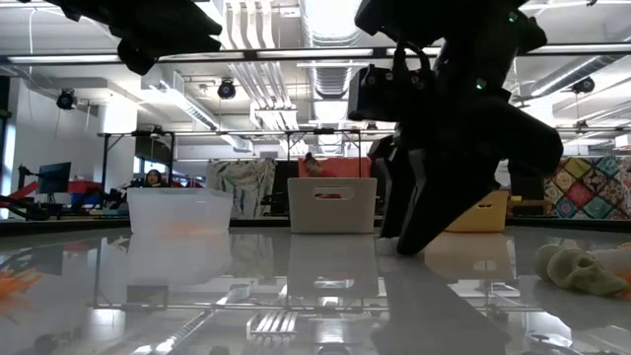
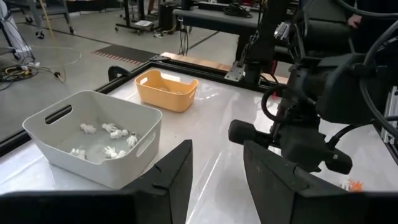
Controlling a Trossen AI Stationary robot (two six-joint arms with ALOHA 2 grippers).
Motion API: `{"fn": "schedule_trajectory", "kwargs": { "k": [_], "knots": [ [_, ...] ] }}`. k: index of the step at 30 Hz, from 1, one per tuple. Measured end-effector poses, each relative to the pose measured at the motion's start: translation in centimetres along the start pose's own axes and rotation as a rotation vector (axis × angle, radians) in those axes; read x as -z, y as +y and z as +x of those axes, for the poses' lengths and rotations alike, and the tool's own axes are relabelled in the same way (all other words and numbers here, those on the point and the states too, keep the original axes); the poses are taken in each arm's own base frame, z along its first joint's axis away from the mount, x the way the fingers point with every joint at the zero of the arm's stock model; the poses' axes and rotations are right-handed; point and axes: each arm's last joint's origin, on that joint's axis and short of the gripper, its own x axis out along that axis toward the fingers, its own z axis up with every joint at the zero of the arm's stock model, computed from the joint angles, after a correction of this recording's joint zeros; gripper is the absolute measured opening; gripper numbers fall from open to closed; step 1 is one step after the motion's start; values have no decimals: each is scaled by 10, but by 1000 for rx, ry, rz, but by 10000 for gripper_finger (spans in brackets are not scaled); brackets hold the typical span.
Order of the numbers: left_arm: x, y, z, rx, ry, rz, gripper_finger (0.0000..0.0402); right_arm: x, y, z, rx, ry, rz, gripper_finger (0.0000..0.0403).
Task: Sort Halloween decoration
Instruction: Put the white skeleton toy into the gray bin
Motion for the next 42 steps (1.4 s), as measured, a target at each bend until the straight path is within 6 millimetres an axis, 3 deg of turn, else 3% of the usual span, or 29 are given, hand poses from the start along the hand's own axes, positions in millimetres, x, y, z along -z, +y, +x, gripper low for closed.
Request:
{"fn": "schedule_trajectory", "kwargs": {
  "k": [6,20,29,35,42],
  "knots": [
    [0,0,0,0,1,1,126,0,-3,8,-11,4,12,184],
    [1,0,0,-1,3,3,126,-3,-6,2,-46,-16,22,57],
    [2,1,0,-2,4,5,126,-7,-10,-10,-34,-60,29,41],
    [2,0,0,-1,4,3,126,-23,-35,-31,-6,-151,91,40],
    [2,0,0,0,4,1,126,-38,-96,-61,73,-261,229,40]
  ]
}}
